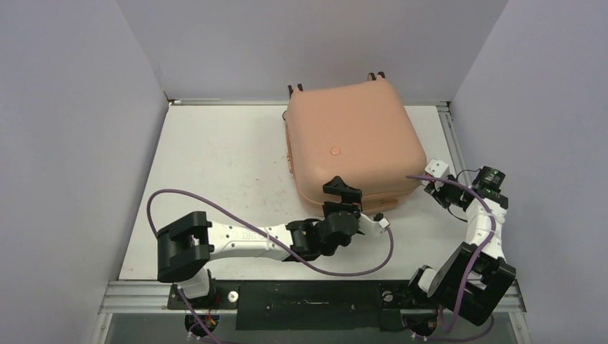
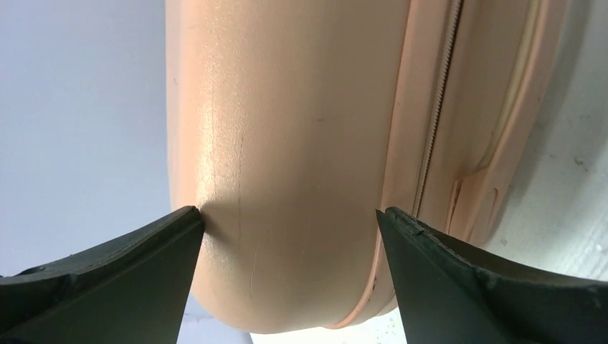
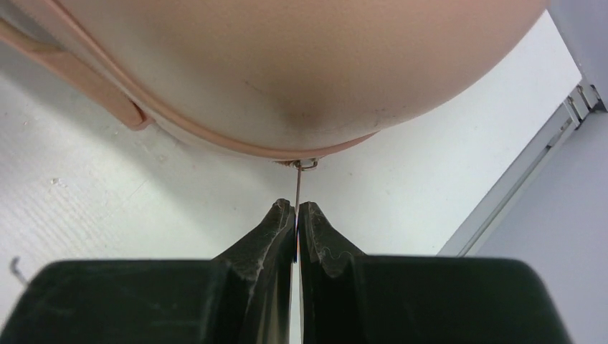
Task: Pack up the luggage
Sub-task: Zip the luggage at the center of the board.
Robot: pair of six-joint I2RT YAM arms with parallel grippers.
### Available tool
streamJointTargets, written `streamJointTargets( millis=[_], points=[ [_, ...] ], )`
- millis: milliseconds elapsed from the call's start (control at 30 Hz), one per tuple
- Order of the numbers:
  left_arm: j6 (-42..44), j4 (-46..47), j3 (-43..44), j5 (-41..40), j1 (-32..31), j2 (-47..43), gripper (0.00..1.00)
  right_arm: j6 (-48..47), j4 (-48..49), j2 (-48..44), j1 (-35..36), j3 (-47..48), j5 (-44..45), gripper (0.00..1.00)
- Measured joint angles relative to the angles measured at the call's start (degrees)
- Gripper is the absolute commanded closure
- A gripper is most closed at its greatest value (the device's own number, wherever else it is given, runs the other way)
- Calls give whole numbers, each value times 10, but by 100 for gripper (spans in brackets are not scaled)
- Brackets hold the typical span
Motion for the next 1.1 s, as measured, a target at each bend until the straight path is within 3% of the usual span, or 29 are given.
streamJointTargets(
  millis=[167, 633, 900, 1100],
  points=[
    [2, 37, 16, -35, 0, 33, 4, -89, -59, 12, -21, 8, -28, 95],
    [14, 119, 69, -109, -8, 119, 4, -189, -88, 11, -8, 9, -26, 95],
    [11, 137, 88, -122, -6, 142, 4, -363, -231, 93, -7, 85, -37, 95],
    [21, 156, 96, -130, -5, 156, 4, -405, -262, 112, -16, 93, -61, 95]
  ],
)
